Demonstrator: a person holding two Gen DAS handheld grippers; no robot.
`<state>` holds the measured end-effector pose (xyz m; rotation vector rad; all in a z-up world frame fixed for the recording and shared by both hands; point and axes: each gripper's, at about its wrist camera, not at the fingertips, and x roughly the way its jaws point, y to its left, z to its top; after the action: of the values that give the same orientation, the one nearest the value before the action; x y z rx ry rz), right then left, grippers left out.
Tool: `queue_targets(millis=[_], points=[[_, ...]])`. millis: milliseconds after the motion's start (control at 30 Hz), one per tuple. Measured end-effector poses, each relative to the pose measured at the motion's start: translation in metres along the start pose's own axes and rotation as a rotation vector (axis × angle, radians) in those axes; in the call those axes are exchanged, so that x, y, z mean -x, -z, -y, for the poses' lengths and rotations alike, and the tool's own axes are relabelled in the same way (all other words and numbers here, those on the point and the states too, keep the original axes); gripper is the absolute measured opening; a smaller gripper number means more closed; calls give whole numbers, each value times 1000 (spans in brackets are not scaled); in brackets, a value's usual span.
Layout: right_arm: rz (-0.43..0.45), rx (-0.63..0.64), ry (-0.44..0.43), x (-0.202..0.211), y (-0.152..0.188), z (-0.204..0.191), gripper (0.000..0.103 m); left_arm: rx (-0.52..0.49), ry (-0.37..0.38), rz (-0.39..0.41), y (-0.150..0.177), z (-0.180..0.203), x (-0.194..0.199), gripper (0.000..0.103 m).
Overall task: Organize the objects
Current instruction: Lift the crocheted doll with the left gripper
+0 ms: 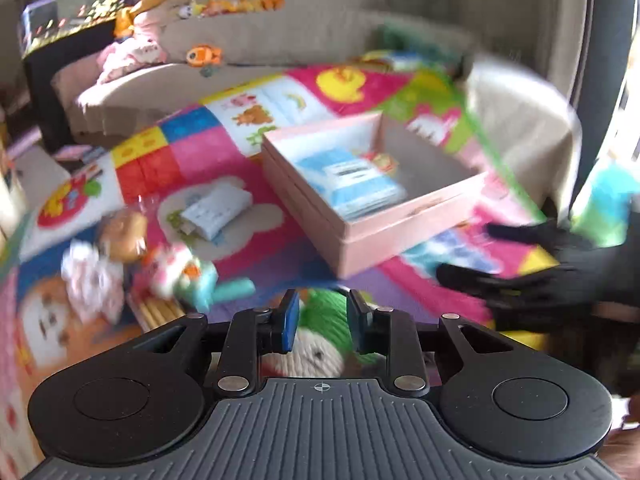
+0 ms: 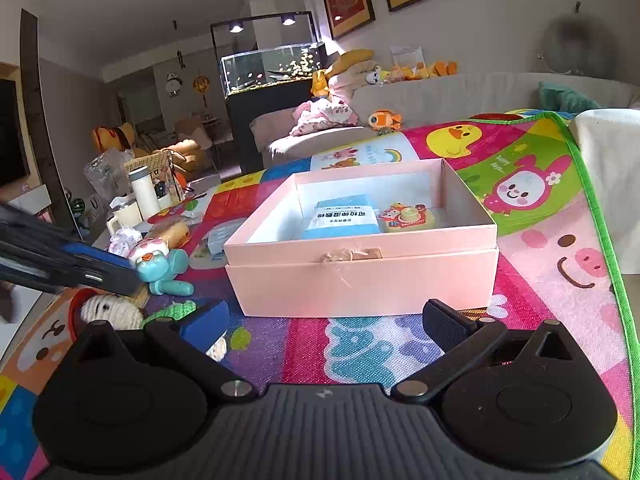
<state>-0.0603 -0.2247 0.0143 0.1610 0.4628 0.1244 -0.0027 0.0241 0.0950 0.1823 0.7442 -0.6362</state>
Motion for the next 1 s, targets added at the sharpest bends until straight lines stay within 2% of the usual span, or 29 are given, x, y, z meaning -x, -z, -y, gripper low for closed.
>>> queue_targets(millis=[100, 133, 167, 200, 233, 267, 300, 433, 533, 633, 700, 733, 800, 833, 867, 900, 933, 967, 1000], points=[[-46, 37, 4, -6, -3, -6, 103, 96, 140, 2, 36, 5, 26, 29], [-66, 62, -12, -10, -4, -10, 101, 131, 164, -7, 46, 8, 26, 29], [-77, 89, -39, -12, -5, -15, 90, 165, 176, -20, 56, 10, 23, 29], [-94, 118, -77, -16, -8, -23, 72, 198, 172, -25, 65, 11, 19, 29], [-122, 141, -115, -20, -11, -31, 61, 231, 160, -23, 72, 11, 13, 29], [-155, 149, -149, -26, -16, -38, 45, 266, 150, -16, 77, 7, 8, 29], [-178, 144, -172, -31, -20, -44, 43, 310, 139, -8, 79, 2, 0, 29], [-183, 200, -167, -50, -28, -69, 43, 480, 94, 56, 81, -31, -10, 26], [-208, 195, -191, -54, -29, -76, 43, 565, 9, 100, 79, -56, -7, 27], [-276, 160, -324, -46, -25, -83, 43, 615, -55, 105, 84, -78, -6, 29], [-327, 169, -411, -39, -16, -93, 43, 640, -87, 104, 90, -88, -4, 38], [-344, 185, -439, -35, -11, -98, 43, 618, -131, 96, 90, -89, -1, 39], [-319, 253, -451, -20, -3, -108, 43, 537, -220, 51, 90, -84, 0, 38], [-299, 275, -448, -12, -2, -109, 43, 495, -239, 22, 90, -80, -2, 38], [-274, 285, -440, -5, -1, -106, 48, 463, -241, 15, 90, -75, -2, 38], [-253, 289, -423, 1, -2, -101, 58, 433, -237, 0, 89, -68, -3, 39], [-225, 288, -392, 6, -3, -94, 64, 406, -238, -11, 88, -61, -4, 39], [-194, 284, -350, 10, -5, -86, 74, 385, -237, -23, 87, -55, -5, 41], [-167, 277, -303, 12, -6, -77, 79, 368, -240, -27, 87, -49, -6, 47]])
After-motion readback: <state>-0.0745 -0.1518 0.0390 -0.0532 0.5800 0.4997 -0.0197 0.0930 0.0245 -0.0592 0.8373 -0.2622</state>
